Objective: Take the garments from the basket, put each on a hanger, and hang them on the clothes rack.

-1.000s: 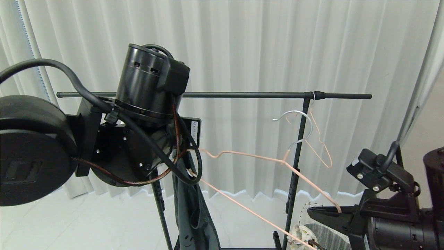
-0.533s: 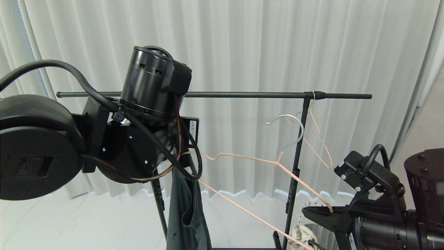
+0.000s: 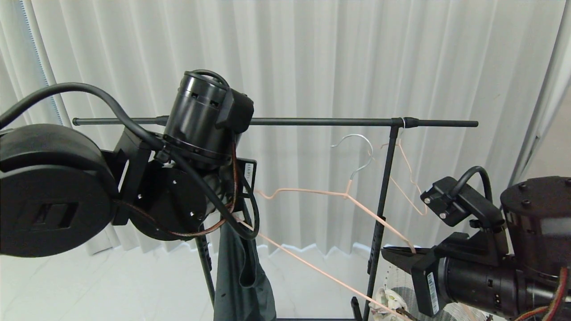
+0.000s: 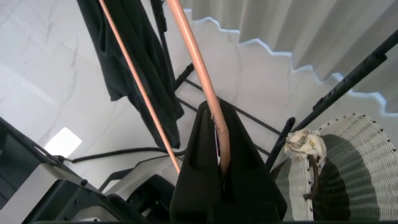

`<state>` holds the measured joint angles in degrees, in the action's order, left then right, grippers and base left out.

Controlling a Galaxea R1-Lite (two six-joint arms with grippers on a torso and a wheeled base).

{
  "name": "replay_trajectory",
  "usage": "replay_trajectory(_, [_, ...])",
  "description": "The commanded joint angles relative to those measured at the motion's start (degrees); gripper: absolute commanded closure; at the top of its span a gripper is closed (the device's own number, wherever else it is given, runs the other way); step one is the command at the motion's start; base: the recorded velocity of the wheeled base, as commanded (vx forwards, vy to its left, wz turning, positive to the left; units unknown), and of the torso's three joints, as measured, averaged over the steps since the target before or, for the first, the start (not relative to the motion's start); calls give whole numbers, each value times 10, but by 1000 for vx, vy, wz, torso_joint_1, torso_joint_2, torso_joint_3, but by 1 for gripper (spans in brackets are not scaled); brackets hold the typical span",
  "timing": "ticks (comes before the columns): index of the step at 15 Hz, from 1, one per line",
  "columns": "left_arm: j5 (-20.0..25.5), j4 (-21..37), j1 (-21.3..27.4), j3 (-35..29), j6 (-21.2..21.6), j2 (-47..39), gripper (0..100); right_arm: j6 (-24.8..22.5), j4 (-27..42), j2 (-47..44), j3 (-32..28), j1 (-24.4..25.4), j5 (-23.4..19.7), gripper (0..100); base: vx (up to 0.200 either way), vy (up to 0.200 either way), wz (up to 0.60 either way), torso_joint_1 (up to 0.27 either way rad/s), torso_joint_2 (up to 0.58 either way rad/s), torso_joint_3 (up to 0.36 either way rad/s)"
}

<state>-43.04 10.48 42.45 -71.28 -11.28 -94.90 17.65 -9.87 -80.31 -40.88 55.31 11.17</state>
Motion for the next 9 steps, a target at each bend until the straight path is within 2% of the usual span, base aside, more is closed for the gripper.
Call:
replay_trajectory(1, [0, 3, -2, -1, -1, -3, 100, 0, -1, -1, -4, 2, 1, 100, 0, 0, 0, 0, 0, 0])
replay_trajectory(5, [-2, 23, -31, -9, -1, -6, 100, 1, 0, 0, -36, 2, 24, 100, 0, 0, 0, 0, 0, 0])
replay_trajectory(9, [-9, 27, -46, -18, -1, -6, 100, 1, -1, 0, -39, 5, 25, 100, 0, 0, 0, 0, 0, 0])
